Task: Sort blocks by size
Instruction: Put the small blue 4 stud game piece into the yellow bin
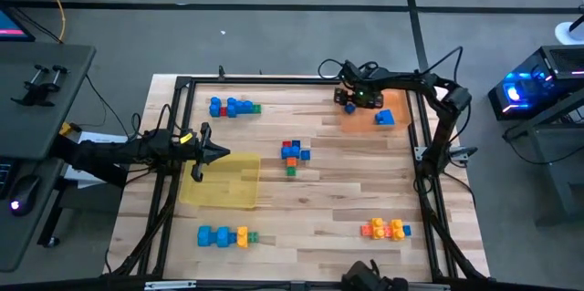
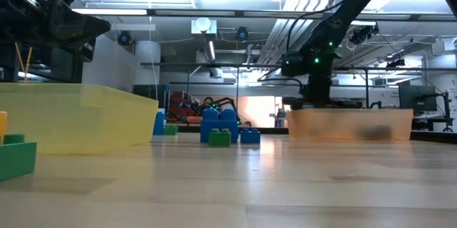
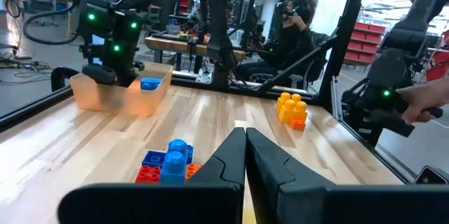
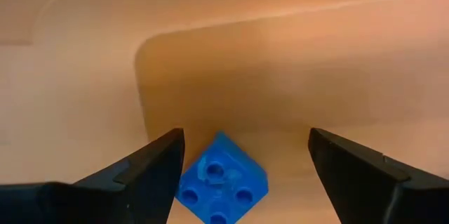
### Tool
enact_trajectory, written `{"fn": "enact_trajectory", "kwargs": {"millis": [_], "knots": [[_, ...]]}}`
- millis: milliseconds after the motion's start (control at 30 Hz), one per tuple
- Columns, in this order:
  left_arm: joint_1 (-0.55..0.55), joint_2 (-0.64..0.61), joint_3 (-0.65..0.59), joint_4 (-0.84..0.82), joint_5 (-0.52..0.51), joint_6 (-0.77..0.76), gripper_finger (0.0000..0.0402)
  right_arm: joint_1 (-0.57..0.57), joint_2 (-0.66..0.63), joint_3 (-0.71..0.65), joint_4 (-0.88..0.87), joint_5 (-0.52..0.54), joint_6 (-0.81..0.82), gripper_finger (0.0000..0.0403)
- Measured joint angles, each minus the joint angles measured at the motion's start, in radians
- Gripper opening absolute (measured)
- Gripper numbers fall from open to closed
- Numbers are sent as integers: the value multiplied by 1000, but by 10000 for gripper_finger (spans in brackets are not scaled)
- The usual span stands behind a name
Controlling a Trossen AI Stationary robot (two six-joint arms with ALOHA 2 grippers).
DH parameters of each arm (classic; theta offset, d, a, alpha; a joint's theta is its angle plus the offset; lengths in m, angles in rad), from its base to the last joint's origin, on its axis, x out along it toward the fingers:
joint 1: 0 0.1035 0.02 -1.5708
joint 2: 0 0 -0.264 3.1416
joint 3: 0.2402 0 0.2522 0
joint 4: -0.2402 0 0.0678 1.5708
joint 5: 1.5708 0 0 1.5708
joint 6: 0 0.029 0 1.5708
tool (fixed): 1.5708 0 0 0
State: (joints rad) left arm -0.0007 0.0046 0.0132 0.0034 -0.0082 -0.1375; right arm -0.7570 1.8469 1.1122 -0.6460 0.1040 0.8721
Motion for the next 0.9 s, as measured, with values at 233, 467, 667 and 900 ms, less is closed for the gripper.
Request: {"fn": "enact_trajectory", "kwargs": {"millis": [233,467,667,900], "knots": [[0,0,0,0,0,0,0,-5,-35,-4,-40,-1,-239,301],[0,0,0,0,-1,0,0,-15,-37,13,-123,-91,-339,301],[0,0,0,0,-2,0,0,-15,-37,14,-137,-101,-561,301],[0,0,0,0,-3,0,0,-15,-37,14,-211,-141,-409,301]]}}
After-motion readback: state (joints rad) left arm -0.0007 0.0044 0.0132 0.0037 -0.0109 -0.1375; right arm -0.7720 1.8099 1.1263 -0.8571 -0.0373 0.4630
